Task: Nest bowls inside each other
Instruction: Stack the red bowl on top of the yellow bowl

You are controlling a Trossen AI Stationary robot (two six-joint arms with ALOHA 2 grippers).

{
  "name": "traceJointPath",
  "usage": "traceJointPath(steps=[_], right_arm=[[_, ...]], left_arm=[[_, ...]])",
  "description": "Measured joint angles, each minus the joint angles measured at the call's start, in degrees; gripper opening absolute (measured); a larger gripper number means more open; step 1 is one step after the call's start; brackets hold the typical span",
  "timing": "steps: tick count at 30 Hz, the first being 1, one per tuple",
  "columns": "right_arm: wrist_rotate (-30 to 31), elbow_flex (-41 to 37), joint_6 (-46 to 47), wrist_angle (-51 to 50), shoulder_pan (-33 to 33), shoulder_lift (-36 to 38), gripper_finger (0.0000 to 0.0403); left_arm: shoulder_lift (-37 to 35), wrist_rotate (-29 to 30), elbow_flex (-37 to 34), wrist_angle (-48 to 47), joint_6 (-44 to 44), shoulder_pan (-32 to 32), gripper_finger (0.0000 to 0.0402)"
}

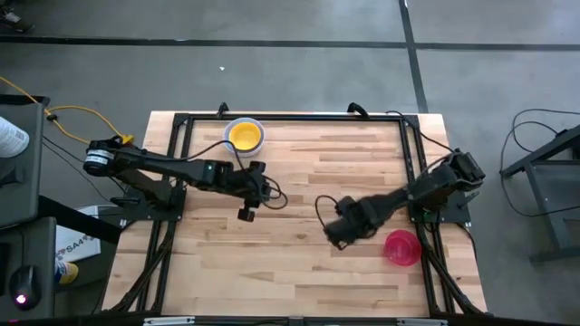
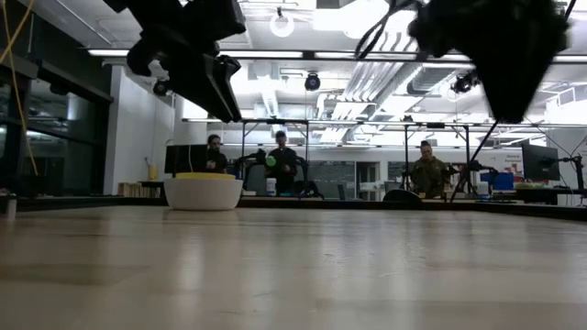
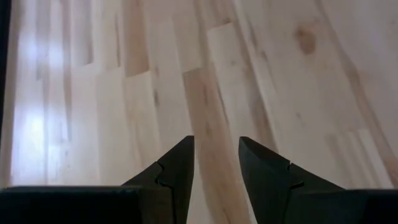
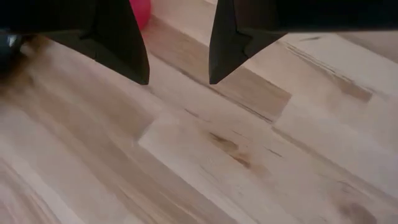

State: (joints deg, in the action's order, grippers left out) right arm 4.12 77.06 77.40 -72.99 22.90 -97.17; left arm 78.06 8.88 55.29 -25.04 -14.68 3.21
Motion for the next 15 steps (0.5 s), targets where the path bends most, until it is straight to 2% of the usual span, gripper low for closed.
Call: traceJointPath(steps=[9, 15], right_arm=[[0.5, 0.0, 23.2, -0.7, 11.4, 0.0, 0.016], [-0.3, 0.0, 33.0, -1.6, 16.4, 0.0, 0.016]], left_arm=[[0.0, 0.0, 0.0, -0.1, 0.0, 3.4, 0.0125], [0.0, -0.6, 0.0, 0.0, 0.2, 3.7, 0.0125]])
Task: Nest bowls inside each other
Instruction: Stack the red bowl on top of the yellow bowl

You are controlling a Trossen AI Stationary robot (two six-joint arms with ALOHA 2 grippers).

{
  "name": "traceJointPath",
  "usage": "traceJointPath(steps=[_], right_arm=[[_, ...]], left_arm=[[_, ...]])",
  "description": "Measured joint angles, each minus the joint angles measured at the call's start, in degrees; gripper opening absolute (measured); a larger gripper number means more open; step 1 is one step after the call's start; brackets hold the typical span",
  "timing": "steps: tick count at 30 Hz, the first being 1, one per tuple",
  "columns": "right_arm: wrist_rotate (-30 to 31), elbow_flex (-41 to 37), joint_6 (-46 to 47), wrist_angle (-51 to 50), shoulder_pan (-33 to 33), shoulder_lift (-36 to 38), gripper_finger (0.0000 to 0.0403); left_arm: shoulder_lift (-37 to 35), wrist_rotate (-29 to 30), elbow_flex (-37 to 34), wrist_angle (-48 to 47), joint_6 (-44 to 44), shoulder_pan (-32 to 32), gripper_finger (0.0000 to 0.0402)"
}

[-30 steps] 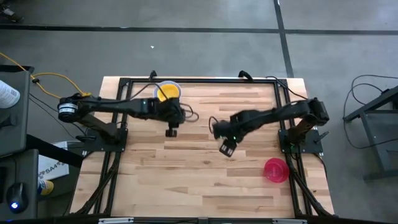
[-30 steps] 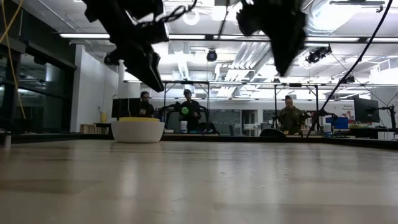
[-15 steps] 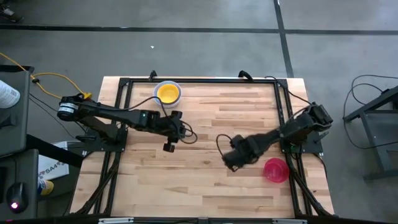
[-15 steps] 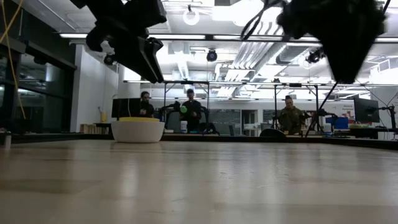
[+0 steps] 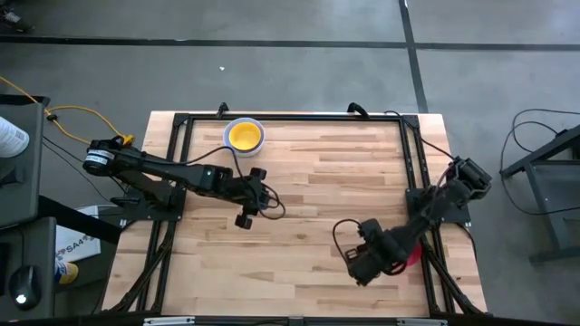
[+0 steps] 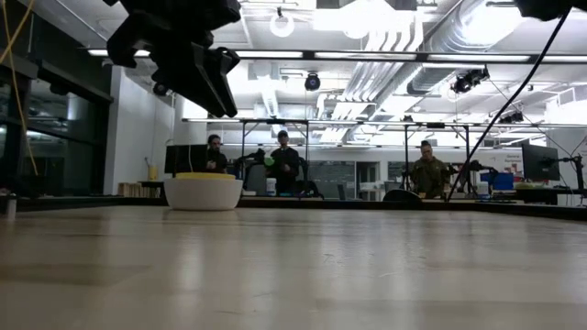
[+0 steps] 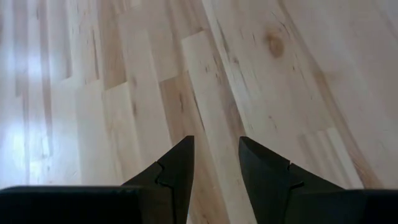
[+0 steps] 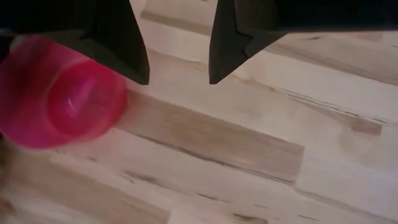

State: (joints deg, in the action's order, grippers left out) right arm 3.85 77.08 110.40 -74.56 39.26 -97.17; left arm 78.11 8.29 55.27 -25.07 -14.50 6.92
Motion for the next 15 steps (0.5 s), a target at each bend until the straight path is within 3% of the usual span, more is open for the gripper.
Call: traceJointPath(steps=[15], right_arm=[[-6.0, -4.3, 14.1, -0.3, 8.5, 0.0, 0.016]], left_arm=[[0.0, 0.0, 0.0, 0.0, 1.2, 0.0, 0.0125]])
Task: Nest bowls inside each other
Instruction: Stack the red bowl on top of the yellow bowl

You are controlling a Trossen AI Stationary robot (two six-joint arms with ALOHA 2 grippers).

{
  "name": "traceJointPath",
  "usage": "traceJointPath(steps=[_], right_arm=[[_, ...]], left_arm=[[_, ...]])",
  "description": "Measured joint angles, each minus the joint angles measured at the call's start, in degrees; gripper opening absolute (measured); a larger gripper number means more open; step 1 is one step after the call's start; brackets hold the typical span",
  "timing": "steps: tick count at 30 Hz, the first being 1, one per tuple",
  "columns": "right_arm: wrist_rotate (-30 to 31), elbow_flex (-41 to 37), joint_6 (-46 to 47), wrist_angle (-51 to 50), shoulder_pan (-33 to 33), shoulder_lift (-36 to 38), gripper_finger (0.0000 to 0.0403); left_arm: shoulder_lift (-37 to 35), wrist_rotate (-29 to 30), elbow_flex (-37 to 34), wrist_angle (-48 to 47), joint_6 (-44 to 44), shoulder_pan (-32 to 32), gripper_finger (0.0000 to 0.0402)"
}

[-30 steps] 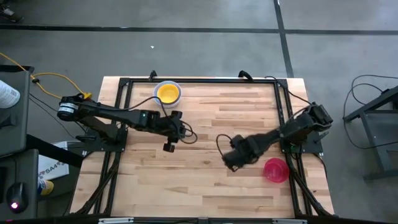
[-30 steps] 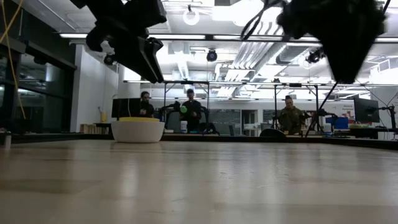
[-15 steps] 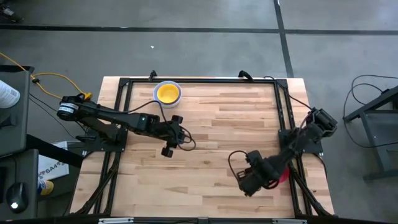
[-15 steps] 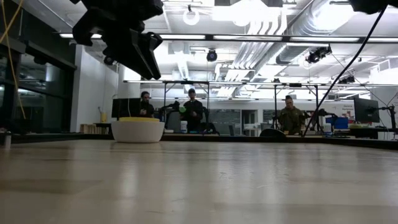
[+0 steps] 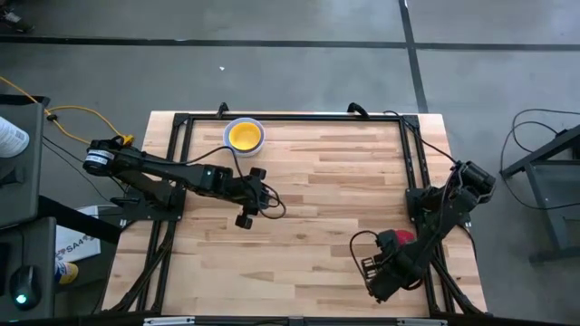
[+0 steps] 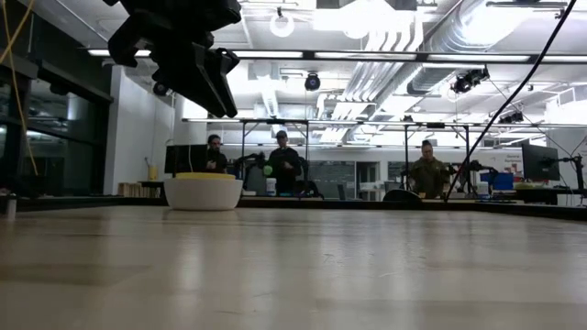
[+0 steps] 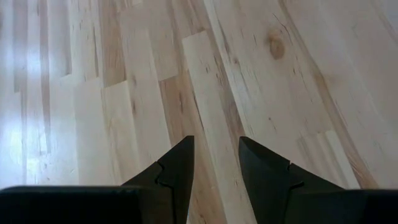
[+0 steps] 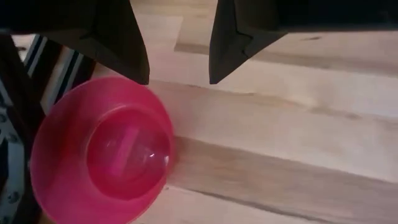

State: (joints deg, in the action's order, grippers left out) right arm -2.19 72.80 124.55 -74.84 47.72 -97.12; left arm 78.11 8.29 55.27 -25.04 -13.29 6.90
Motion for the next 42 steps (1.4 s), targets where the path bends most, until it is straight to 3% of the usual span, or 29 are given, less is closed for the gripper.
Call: traceJointPath(steps=[23, 31, 42], right_arm=[[-2.0, -13.3, -4.4, 13.0, 0.4, 0.0, 0.016], [-2.4, -14.1, -5.6, 13.9, 0.4, 0.0, 0.0158], [-2.4, -14.1, -5.9, 13.8, 0.2, 0.0, 0.0062]], left_arm=[[0.0, 0.0, 0.0, 1.3, 0.1, 0.0, 0.0125], [0.0, 0.0, 0.0, 1.4, 0.1, 0.0, 0.0125], [0.0, 0.0, 0.0, 1.4, 0.2, 0.0, 0.0125]])
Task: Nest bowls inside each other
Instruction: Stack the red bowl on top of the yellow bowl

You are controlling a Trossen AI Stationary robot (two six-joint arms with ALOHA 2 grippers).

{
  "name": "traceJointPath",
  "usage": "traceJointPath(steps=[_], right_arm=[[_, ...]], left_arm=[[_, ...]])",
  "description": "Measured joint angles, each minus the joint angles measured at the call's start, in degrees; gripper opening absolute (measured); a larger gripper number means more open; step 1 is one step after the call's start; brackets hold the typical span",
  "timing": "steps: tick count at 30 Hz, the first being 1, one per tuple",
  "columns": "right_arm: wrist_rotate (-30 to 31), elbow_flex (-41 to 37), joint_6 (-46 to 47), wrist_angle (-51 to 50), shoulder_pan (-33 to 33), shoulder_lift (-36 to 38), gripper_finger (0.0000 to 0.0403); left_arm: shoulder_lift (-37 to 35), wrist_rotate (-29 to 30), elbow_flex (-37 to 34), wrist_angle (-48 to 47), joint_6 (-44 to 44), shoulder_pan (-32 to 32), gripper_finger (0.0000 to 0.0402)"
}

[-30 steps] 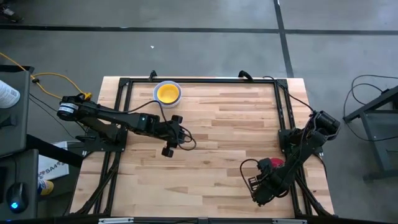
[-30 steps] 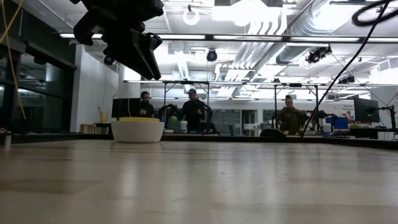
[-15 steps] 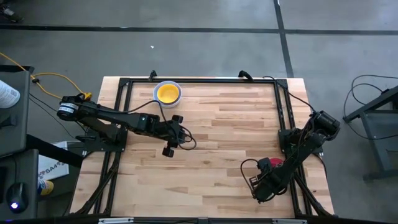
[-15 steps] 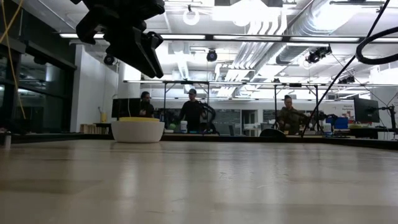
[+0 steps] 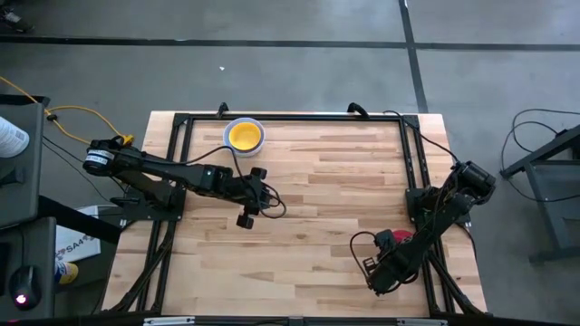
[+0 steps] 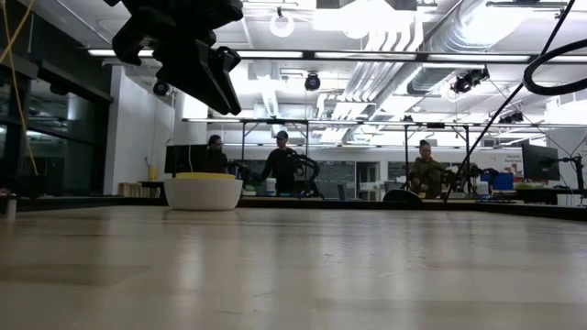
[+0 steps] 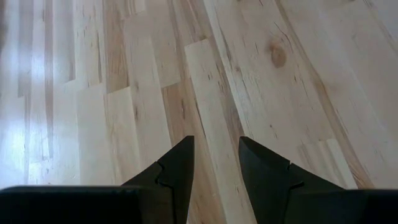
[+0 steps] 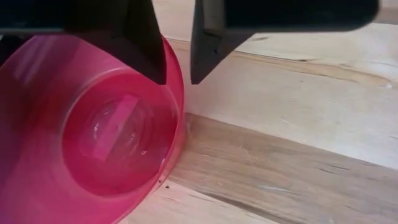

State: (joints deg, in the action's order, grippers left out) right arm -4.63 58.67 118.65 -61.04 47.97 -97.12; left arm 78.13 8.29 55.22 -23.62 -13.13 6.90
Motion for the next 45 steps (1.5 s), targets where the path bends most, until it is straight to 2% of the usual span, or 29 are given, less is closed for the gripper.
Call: traceJointPath(steps=[7, 11, 16, 19, 23, 32, 37, 42, 45], right_arm=[[-0.1, 0.0, -1.2, -0.1, 0.0, 0.0, 0.0008], [-0.5, 0.0, -4.4, 0.0, -0.3, 0.0, 0.0005], [0.1, 0.1, -14.4, 1.3, -3.5, 0.0, 0.0004], [0.7, 0.5, -23.2, 2.0, -7.6, 0.0, 0.0004], [6.1, 3.2, -37.6, 2.4, -14.8, 0.0, 0.0004], [15.0, 16.5, -78.6, 2.4, -30.8, 0.0, 0.0003], [14.9, 22.8, -96.0, 3.1, -36.5, 0.0, 0.0003], [13.5, 24.4, -105.7, 3.5, -39.7, 0.0, 0.0003], [10.5, 24.4, -111.0, 5.4, -40.7, 0.0, 0.0003]], left_arm=[[0.0, 0.0, 0.0, 0.0, 0.0, 0.0, 0.0125], [0.0, 0.0, 0.0, 0.0, 0.0, 0.0, 0.0125], [0.0, 0.0, 0.0, -1.0, 0.2, 0.0, 0.0125], [0.0, 0.0, 0.0, -2.4, 1.0, 0.0, 0.0125], [0.0, 0.0, 0.0, -4.9, 2.9, -0.1, 0.0125], [0.0, 1.7, -0.1, -8.0, 3.1, -0.1, 0.0125], [-1.3, 5.8, -2.9, -6.6, 1.6, -1.3, 0.0125], [-5.2, 5.7, -7.2, -4.8, 2.0, -4.6, 0.0125], [-8.2, 2.5, -9.7, -2.3, 1.1, -6.5, 0.0125]])
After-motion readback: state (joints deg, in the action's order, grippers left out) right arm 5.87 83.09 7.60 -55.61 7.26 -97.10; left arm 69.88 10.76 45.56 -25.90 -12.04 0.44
